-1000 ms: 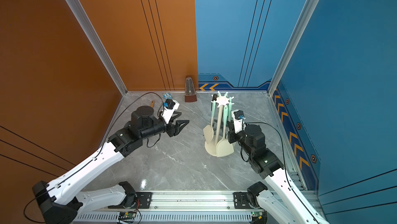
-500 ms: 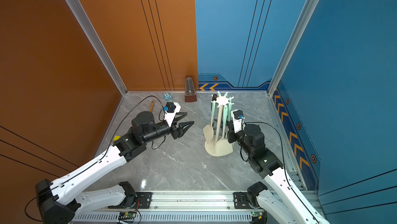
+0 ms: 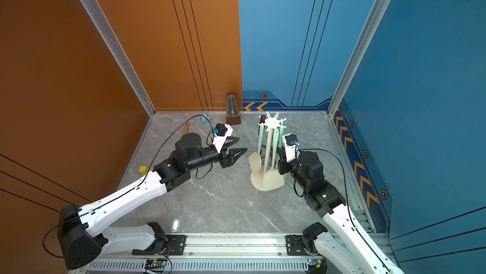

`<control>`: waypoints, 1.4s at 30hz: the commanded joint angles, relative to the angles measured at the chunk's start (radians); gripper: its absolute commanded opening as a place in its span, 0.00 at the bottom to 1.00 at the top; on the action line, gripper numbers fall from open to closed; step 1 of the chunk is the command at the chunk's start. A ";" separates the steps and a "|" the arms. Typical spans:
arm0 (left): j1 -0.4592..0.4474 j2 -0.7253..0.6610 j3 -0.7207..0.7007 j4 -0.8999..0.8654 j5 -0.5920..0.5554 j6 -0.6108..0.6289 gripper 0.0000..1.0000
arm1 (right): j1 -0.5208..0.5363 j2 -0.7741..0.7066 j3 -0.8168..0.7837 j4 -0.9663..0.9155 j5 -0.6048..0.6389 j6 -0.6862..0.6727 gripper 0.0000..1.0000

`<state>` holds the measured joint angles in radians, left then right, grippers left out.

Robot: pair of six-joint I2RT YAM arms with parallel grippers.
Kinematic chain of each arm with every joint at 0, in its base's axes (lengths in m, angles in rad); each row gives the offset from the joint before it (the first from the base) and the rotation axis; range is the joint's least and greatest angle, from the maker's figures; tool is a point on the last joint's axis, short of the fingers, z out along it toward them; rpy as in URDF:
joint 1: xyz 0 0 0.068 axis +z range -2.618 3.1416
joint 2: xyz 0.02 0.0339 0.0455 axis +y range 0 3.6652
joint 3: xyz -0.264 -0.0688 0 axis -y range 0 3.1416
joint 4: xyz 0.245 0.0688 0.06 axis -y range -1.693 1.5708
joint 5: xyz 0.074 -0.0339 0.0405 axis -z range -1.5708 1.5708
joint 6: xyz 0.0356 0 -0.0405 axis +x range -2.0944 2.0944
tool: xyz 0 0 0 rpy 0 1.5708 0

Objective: Take the spatula off the kitchen utensil rack
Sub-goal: Take off the spatula from the rack.

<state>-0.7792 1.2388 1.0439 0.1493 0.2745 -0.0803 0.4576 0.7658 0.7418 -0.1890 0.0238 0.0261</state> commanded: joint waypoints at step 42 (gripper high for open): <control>-0.026 0.209 0.140 0.129 0.123 -0.071 0.51 | 0.004 0.021 -0.005 -0.083 0.046 0.026 0.15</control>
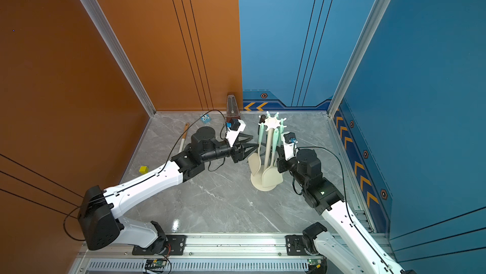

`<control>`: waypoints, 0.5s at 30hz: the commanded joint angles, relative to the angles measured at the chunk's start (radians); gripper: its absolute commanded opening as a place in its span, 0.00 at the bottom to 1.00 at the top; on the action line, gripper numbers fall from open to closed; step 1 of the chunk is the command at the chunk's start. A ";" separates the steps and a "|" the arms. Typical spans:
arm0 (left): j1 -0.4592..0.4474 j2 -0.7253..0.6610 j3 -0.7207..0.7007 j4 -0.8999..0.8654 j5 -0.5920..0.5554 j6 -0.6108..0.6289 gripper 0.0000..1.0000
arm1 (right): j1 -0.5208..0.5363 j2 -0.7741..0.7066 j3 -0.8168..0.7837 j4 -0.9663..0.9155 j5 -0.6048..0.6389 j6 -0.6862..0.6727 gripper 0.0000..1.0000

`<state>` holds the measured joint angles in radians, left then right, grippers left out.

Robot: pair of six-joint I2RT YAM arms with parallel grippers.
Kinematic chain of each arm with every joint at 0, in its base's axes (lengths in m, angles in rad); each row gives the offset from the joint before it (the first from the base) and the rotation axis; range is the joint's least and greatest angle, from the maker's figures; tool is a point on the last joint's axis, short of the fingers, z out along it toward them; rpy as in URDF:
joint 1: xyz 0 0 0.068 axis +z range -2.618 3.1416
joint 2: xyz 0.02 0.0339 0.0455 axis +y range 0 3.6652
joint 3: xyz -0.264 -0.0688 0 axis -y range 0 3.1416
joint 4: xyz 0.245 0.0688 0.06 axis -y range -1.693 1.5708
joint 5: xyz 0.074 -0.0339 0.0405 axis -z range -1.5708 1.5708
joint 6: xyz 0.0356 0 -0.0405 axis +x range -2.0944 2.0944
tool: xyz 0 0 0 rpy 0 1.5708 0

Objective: Take the spatula off the kitchen utensil rack
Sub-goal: Take off the spatula from the rack.

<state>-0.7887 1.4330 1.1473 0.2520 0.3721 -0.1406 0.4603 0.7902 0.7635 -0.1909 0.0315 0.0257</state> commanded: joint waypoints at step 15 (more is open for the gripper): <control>-0.030 0.100 0.107 0.027 0.053 -0.047 0.45 | 0.001 -0.019 -0.048 -0.078 0.050 0.025 0.15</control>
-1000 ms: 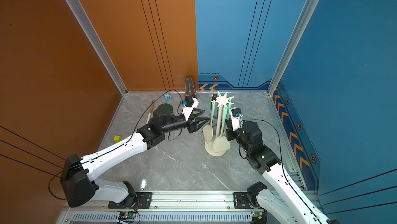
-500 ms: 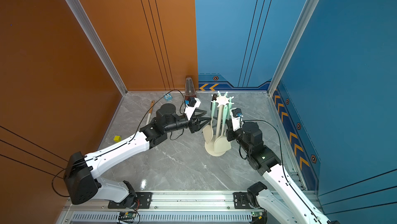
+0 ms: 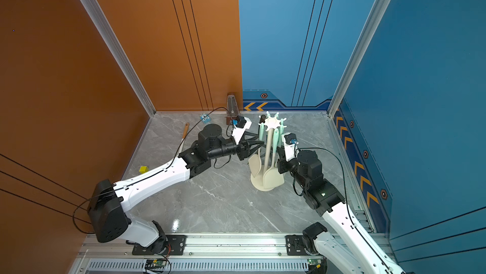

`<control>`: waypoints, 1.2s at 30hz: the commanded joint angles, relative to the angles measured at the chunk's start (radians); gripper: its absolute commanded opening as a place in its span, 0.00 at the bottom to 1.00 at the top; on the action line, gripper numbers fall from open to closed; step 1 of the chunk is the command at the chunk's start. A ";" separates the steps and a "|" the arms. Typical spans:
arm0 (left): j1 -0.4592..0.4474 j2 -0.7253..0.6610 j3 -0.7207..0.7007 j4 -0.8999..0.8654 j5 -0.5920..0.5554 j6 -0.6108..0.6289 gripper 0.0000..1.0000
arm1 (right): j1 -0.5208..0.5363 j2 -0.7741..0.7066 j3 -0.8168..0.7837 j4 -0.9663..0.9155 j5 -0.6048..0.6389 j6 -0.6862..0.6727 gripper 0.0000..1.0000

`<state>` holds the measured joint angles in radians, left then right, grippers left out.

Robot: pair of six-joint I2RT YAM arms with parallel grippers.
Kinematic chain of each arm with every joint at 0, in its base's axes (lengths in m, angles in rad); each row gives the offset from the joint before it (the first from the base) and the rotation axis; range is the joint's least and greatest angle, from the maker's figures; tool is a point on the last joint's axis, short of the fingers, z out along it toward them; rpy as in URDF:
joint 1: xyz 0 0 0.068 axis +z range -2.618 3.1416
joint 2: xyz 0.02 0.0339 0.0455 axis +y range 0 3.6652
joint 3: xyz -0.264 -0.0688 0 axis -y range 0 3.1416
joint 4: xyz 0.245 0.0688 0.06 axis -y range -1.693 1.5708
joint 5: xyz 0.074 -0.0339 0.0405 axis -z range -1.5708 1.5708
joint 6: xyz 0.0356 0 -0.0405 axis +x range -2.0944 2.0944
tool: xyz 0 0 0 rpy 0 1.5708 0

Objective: Take the spatula off the kitchen utensil rack
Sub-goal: Take off the spatula from the rack.

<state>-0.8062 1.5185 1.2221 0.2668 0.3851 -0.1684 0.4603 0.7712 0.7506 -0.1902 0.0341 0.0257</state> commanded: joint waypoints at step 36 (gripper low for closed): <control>-0.025 -0.006 0.006 0.011 -0.034 -0.004 0.00 | 0.001 -0.001 -0.023 -0.078 0.040 0.023 0.14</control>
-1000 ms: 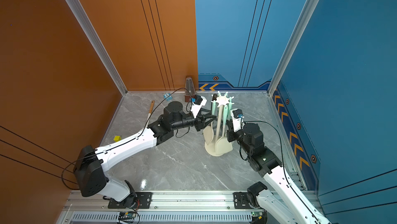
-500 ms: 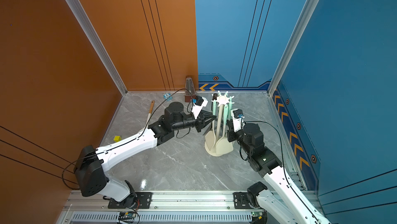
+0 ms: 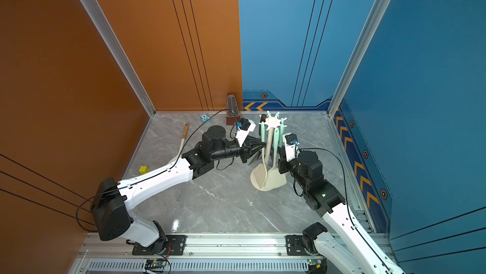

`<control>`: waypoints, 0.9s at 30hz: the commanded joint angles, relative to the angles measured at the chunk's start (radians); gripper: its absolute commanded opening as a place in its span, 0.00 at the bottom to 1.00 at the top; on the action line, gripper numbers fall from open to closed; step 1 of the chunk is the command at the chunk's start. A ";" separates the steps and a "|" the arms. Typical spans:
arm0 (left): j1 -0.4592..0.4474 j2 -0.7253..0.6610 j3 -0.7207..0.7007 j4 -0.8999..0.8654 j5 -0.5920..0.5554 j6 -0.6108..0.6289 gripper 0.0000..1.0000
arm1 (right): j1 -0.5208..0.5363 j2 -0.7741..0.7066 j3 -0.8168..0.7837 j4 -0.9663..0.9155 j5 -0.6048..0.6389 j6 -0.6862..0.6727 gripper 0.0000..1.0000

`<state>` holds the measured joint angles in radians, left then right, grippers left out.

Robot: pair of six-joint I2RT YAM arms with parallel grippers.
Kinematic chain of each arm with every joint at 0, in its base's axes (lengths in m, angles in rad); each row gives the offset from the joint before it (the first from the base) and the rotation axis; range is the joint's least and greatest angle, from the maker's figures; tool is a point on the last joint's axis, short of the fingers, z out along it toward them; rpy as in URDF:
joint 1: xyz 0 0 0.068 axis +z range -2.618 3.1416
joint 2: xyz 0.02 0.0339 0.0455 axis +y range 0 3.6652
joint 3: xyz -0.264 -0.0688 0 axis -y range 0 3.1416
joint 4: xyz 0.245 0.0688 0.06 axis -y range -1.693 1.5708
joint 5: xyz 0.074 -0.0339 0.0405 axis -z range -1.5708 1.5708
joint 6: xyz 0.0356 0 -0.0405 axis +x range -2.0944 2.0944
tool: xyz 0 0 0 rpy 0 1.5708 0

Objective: Take the spatula off the kitchen utensil rack
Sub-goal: Take off the spatula from the rack.

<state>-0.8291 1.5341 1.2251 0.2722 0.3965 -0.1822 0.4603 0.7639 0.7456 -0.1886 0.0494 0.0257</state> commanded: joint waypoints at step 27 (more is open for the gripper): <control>-0.004 -0.137 -0.072 0.006 -0.209 0.097 0.00 | 0.002 0.008 -0.028 -0.081 0.028 0.030 0.15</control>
<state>-0.8326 1.4342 1.1625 0.2504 0.2420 -0.1009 0.4603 0.7635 0.7452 -0.1886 0.0494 0.0261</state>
